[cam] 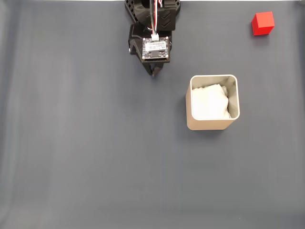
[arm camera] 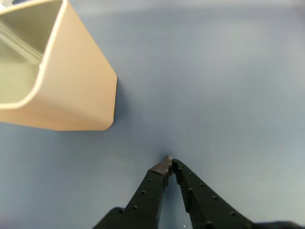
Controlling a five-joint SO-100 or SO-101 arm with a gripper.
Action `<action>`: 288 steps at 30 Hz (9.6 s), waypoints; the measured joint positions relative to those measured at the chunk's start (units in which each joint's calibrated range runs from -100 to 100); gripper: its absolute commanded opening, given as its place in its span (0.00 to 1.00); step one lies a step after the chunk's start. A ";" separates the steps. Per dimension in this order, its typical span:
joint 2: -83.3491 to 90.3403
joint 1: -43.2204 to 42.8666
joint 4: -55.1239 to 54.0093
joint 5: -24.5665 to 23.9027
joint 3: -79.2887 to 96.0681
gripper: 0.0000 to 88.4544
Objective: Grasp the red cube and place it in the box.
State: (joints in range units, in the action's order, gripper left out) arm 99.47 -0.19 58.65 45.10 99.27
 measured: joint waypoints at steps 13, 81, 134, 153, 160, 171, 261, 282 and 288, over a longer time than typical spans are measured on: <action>-4.28 0.00 -10.32 -0.24 -4.74 0.00; -38.43 -56.44 22.42 4.84 -60.84 0.05; -54.93 -55.92 -9.67 17.24 -51.18 0.44; -65.72 -59.00 -16.73 17.00 -53.46 0.45; -67.68 -60.73 -17.30 15.73 -55.56 0.46; -70.80 -63.89 -17.47 12.45 -58.47 0.46; -73.65 -64.86 -34.77 8.84 -40.71 0.46; -75.97 -64.86 -38.34 8.74 -39.25 0.45; -75.97 -64.86 -38.42 8.30 -39.25 0.31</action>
State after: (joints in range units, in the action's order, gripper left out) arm 23.50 -65.05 20.23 53.41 60.02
